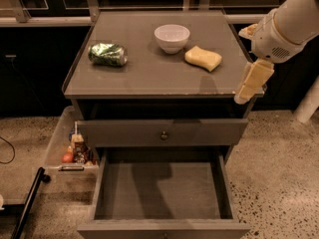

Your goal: Place sponge into middle drawer

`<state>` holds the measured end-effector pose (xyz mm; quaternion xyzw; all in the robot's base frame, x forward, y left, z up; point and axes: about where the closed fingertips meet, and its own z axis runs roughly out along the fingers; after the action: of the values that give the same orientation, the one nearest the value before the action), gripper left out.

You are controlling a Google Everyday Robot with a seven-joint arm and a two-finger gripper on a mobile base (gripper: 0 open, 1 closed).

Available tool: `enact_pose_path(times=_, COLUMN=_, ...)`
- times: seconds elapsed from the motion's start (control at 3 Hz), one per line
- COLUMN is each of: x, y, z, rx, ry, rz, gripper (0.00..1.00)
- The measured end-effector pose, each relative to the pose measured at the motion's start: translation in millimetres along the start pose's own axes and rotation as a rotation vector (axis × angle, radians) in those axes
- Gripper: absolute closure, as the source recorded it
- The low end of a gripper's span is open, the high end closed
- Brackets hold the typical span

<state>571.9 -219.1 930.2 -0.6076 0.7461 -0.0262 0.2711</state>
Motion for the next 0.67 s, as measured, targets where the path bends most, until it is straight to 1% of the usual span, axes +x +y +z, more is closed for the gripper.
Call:
enact_pose_path(times=0.33, x=0, y=-23, z=22, rx=0.033, ry=-0.112, rz=0.052, gripper=0.00)
enact_pose_path(times=0.67, x=6, y=-46, z=49, rx=-0.001, ry=-0.296, rz=0.115, gripper=0.00)
